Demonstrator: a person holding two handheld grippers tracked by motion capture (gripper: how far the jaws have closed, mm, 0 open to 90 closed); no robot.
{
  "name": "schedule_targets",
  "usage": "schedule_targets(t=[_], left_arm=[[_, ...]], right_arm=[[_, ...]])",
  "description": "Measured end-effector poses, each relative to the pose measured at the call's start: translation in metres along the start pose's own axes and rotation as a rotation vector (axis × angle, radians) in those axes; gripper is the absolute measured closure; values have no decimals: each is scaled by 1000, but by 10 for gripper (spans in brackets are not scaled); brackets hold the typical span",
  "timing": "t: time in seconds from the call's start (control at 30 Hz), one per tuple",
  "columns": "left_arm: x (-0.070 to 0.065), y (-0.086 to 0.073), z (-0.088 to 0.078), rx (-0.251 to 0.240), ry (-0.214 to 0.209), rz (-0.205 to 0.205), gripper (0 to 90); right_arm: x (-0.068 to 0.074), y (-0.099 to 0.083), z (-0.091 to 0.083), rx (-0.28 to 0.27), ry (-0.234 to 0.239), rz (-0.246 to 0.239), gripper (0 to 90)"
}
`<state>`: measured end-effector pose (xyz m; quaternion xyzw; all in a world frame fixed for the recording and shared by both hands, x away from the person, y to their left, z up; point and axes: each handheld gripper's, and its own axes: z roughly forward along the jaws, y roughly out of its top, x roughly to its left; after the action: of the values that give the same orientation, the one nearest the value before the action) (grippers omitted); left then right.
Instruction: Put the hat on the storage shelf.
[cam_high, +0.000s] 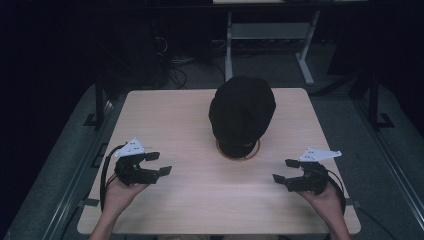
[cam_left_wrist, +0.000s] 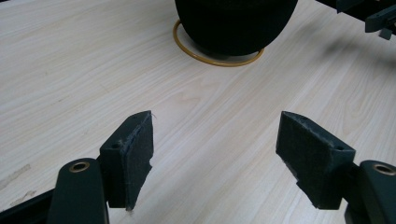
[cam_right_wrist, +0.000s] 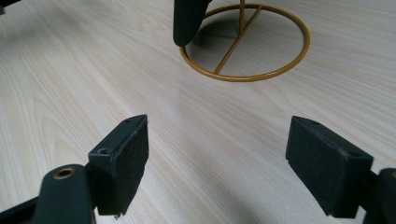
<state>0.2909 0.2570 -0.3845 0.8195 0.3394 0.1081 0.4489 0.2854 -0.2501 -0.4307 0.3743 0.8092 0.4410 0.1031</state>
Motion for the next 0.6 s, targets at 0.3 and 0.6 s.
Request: schedule_targets(t=[0.3, 0.6], left_arm=[[-4, -15, -2, -9, 13, -5, 266], [-14, -35, -1, -11, 35, -7, 267]], right_arm=[[0, -2, 2, 6, 4, 5, 210], [4, -2, 3, 11, 12, -9, 210]])
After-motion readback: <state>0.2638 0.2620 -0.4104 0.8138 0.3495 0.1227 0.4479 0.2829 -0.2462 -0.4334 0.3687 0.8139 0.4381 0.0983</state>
